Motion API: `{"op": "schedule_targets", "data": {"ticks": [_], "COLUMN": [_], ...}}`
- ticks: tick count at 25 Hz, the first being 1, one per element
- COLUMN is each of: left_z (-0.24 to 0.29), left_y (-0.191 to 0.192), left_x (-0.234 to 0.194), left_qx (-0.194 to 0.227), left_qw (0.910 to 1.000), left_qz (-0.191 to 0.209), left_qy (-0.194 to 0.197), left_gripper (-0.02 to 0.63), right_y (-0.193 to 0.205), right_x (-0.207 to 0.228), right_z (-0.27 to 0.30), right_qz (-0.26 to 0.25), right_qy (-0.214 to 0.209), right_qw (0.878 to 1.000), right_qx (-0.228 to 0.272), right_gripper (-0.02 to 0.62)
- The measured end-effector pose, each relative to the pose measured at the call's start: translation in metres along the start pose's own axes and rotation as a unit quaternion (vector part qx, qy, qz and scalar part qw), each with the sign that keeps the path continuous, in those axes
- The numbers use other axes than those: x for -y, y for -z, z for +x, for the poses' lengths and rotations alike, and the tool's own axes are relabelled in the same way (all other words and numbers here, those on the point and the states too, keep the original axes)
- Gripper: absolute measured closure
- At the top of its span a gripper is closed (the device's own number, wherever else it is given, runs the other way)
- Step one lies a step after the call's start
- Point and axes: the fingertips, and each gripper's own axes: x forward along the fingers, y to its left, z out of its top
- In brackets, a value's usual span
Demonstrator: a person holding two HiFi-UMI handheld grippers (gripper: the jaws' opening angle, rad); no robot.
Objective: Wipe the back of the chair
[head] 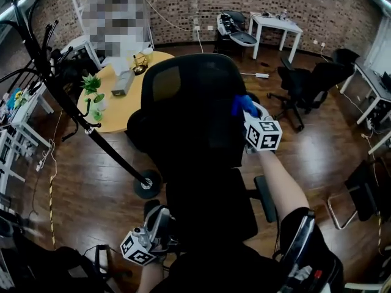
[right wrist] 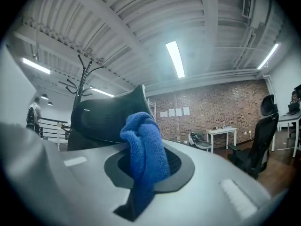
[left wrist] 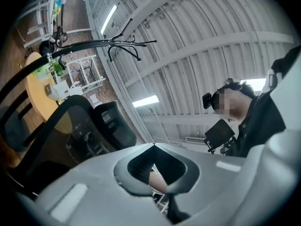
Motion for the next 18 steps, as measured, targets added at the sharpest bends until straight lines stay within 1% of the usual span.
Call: {"op": "schedule_targets", "data": {"ticks": [2,4,6,7,10,12,14,16,18], "left_z": [0.005,0.005,-0.001,-0.006,-0.025,-0.04,-0.055,-0.074,-0.096], "left_y": [0.005,0.006,0.002,-0.001,-0.015,-0.027,-0.039,-0.049,-0.058], "left_x": [0.003,0.005,0.005,0.005,0.004,0.004,0.007,0.01,0.014], "left_qx": [-0.004,-0.005,0.0,0.005,0.026,0.043,0.061,0.079,0.098], "left_qw": [1.0,1.0,1.0,0.9999,0.9989,0.9972,0.9944,0.9903,0.9843], "left_qz": [-0.003,-0.003,-0.002,0.0,0.013,0.025,0.038,0.051,0.066], "left_qy": [0.007,0.004,-0.005,-0.012,-0.036,-0.055,-0.077,-0.103,-0.131], "left_gripper": [0.612,0.612,0.612,0.612,0.612,0.612,0.612,0.612,0.612], "right_y": [-0.002,0.0,0.004,0.007,0.018,0.026,0.033,0.038,0.041], "right_x": [-0.001,-0.012,-0.037,-0.056,-0.139,-0.205,-0.266,-0.315,-0.353], "right_z": [-0.006,-0.008,-0.004,0.001,0.018,0.029,0.043,0.058,0.075], "right_qz": [0.004,0.014,0.022,0.024,0.033,0.03,0.025,0.034,0.049], "right_qy": [-0.005,-0.016,-0.039,-0.057,-0.138,-0.201,-0.256,-0.293,-0.316], "right_qw": [1.0,1.0,0.999,0.998,0.99,0.979,0.966,0.955,0.947], "right_qx": [0.001,0.004,0.007,0.009,0.007,-0.001,-0.012,-0.022,-0.033], "right_gripper": [0.56,0.56,0.56,0.56,0.56,0.56,0.56,0.56,0.56]}}
